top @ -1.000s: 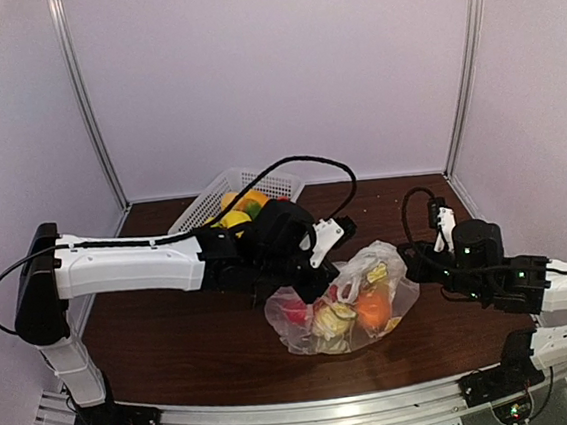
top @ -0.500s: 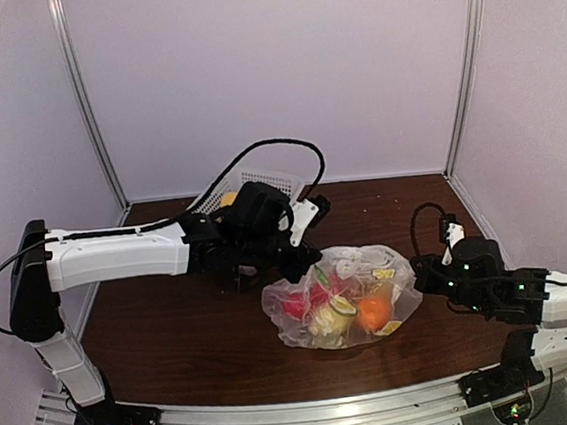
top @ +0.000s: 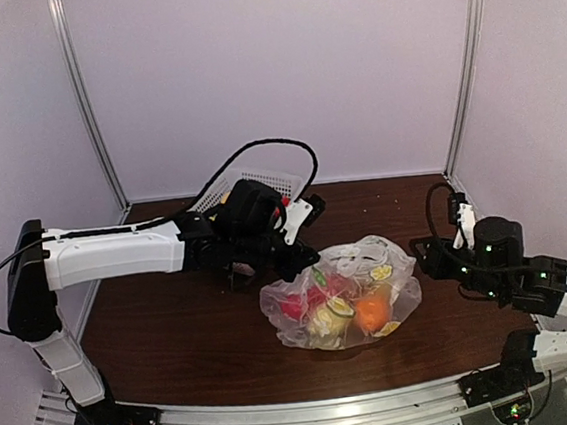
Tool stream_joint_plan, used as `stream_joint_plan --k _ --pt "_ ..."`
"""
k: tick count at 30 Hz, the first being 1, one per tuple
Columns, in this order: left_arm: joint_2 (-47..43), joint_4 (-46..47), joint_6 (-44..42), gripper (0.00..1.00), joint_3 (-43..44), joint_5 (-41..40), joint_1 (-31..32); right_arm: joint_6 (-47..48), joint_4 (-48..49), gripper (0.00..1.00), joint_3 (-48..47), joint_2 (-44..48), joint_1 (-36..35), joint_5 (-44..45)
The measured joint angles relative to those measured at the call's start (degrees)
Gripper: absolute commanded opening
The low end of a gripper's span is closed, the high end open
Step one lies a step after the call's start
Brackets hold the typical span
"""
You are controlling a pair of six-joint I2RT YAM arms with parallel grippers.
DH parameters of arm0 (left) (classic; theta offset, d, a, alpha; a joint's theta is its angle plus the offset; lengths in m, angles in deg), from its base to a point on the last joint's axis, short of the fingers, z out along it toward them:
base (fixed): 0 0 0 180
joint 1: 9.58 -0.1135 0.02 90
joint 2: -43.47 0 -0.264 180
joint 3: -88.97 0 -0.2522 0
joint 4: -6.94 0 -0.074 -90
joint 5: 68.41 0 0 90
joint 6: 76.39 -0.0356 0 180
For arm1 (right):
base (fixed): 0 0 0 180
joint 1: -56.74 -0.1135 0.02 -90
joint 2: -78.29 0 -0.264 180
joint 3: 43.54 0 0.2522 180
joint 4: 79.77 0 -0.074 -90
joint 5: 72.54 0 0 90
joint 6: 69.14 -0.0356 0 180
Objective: Untie the knot of the plastic bag and take out the fruit
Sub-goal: Untie the bag handles from the takeout bag.
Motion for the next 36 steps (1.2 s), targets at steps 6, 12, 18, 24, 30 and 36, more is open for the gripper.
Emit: stream_joint_plan --k 6,12,18,24,30,36 --pt "-0.2 0.0 -0.3 0.0 0.0 1.5 0.0 7.6 -5.2 0.65 -10.3 -2.2 0.0 -4.3" --pt "-0.3 0.0 -0.4 0.0 0.0 2.1 0.0 12.7 -10.5 0.64 -20.0 -12.1 0.0 -8.1" --pt "-0.5 0.1 -0.4 0.0 -0.1 2.6 0.0 16.0 -15.3 0.63 -25.8 -22.4 0.7 -10.3" --pt "-0.5 0.1 -0.4 0.0 -0.1 2.9 0.0 18.1 -17.5 0.58 -29.5 -28.7 3.7 -12.2" --pt "-0.5 0.1 -0.4 0.0 -0.1 3.0 0.0 18.8 -17.9 0.58 -29.6 -31.0 4.5 -14.6" --pt "-0.5 0.1 -0.4 0.0 -0.1 3.0 0.0 19.0 -17.8 0.38 -29.6 -31.5 4.8 -15.5"
